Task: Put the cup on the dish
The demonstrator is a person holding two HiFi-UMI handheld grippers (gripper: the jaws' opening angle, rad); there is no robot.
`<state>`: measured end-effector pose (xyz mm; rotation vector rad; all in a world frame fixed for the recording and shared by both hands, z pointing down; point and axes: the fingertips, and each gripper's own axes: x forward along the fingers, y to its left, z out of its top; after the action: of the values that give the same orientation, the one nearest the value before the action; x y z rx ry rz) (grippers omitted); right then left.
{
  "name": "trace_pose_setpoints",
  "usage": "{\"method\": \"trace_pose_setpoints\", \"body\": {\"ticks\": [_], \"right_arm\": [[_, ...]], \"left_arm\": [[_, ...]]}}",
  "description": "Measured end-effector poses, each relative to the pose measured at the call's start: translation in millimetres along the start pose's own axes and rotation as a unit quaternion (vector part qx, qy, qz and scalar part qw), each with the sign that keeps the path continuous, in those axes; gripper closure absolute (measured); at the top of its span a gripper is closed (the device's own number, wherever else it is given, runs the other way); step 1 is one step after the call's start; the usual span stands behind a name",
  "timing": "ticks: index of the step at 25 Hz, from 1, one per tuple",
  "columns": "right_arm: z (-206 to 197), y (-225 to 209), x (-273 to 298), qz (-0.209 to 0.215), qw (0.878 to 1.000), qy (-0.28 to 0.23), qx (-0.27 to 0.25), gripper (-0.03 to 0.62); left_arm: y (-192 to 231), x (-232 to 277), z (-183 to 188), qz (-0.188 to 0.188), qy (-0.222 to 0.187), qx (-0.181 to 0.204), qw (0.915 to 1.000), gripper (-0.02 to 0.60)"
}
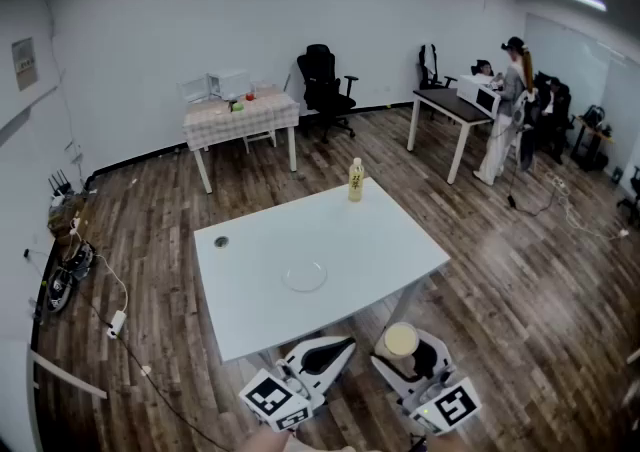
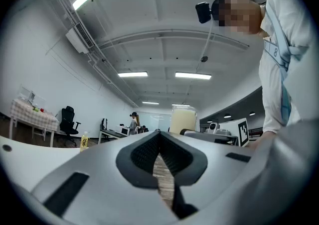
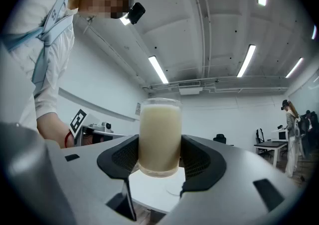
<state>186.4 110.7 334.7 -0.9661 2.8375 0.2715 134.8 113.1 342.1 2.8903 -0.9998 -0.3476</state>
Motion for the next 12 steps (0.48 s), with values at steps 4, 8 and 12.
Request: {"method": "trace_pose_setpoints", "body": {"ticks": [4,8,12], "right_arm": [[3.6,-4.1,-1.2,-0.001,1.000,-0.004,0.002,0.330],[1.2,-6.8,-2.6,-0.003,1.000,0.000,0.004,0.330],[-1.2,-4.5,-1.3,0.000,1.000,0.001,0.003,0.330]], "left_arm": [[0.4,1.9,-2.6,0.000,0.007,-0.004,1.0000,0.580],[0.6,4.6,-0.7,0.000,0.005,-0.006,1.0000,0.580],[3.0,3.5,-2.7,0.002,0.003,-0.009,1.0000,0.580]]}}
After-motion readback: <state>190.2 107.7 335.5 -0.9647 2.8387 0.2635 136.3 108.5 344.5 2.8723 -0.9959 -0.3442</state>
